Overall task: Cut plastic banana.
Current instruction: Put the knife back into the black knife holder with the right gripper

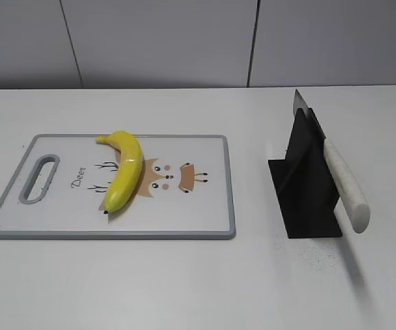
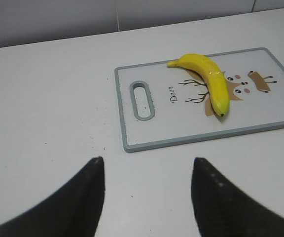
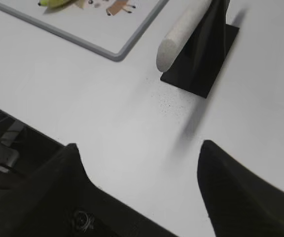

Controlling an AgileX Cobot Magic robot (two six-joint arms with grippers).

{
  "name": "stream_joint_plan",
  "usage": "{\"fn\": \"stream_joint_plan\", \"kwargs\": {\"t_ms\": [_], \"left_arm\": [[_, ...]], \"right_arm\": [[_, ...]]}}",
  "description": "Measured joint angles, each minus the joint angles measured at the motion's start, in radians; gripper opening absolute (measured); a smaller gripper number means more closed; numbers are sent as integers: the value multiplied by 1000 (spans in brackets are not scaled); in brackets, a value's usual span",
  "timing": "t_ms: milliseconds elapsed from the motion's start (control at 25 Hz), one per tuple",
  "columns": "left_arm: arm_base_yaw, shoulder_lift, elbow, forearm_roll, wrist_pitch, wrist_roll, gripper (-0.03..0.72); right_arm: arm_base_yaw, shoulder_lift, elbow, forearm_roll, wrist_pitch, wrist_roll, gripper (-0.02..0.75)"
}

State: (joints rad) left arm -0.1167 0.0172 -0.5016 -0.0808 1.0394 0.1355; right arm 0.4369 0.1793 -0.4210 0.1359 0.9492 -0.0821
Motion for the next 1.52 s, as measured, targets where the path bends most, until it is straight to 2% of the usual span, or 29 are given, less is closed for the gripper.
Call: {"fn": "stream_joint_plan", "kwargs": {"t_ms": [200,480,640,840,960,1520], "left_arm": [[0,0,0,1,1,0,546],[2,-1,0,-1,-2,0,546],[2,-1,0,-1,-2,0,546],[2,-1,0,-1,-2,0,539],[2,-1,0,-1,-2,0,532],[2,-1,0,-1,-2,0,529]], "right_arm": [[-5,-164,2,16,-3,1,571],[-73,-184,-5,96,-34,1,571],[-193,-184,-5,143,-52,1,571],[-359,-185,-5,149,-57,1,571],[-419,-185,-5,150,-57,1,571],[-433,-185,-5,152,-58,2,571]]}}
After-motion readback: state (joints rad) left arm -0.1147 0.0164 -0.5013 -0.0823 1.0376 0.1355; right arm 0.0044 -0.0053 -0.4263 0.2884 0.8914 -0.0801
